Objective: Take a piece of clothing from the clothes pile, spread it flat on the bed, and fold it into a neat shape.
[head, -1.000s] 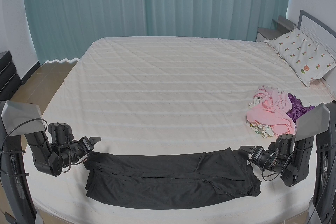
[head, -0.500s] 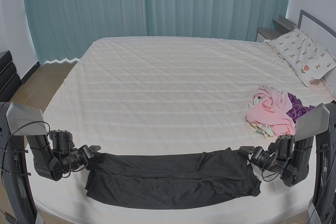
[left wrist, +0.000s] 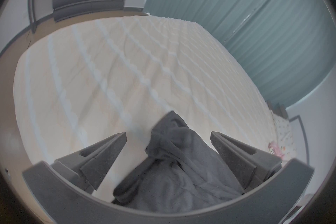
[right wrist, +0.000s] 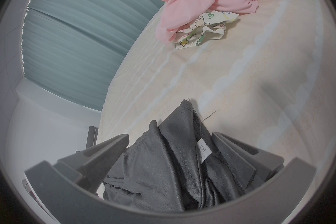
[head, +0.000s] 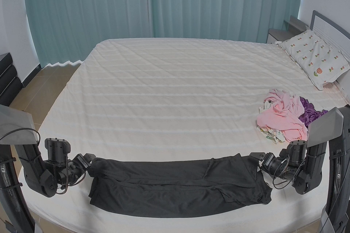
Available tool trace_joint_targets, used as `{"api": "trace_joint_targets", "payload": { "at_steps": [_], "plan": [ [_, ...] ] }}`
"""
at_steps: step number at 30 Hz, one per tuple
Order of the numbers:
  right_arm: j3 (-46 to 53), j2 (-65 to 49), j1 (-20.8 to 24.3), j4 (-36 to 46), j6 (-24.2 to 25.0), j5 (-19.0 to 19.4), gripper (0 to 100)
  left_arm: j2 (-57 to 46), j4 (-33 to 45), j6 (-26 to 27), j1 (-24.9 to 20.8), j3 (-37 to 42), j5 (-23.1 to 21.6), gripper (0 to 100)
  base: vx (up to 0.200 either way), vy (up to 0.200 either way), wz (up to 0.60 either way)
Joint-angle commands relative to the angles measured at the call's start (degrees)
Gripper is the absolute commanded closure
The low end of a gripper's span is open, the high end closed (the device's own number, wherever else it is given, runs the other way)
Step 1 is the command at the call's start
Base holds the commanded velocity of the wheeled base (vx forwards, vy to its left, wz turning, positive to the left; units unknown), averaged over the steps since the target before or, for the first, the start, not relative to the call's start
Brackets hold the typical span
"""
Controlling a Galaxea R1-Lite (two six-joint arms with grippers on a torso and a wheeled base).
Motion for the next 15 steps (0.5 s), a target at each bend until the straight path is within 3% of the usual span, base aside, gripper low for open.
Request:
{"api": "trace_joint_targets", "payload": {
  "at_steps": [1,4,11,15],
  "plan": [
    [0.56,-0.23,0.02,-0.58,0.09,-0.01,0,-1.64,0.48,-8.81,-7.07,1.56,4.67,0,0.000,0.000,0.00],
    [0.91,-0.23,0.02,-0.58,0.00,0.08,0,-0.85,0.39,-10.13,-9.01,2.00,7.22,0,0.000,0.000,0.00],
    [0.82,-0.23,0.02,-0.58,-0.08,0.08,0,0.64,0.39,-13.73,-10.24,1.48,7.40,0,0.000,0.000,0.00],
    [0.74,-0.14,0.02,-0.58,-0.17,0.08,0,0.90,0.48,-13.91,-10.50,1.56,7.31,0,-0.150,0.000,0.00]
  ]
}}
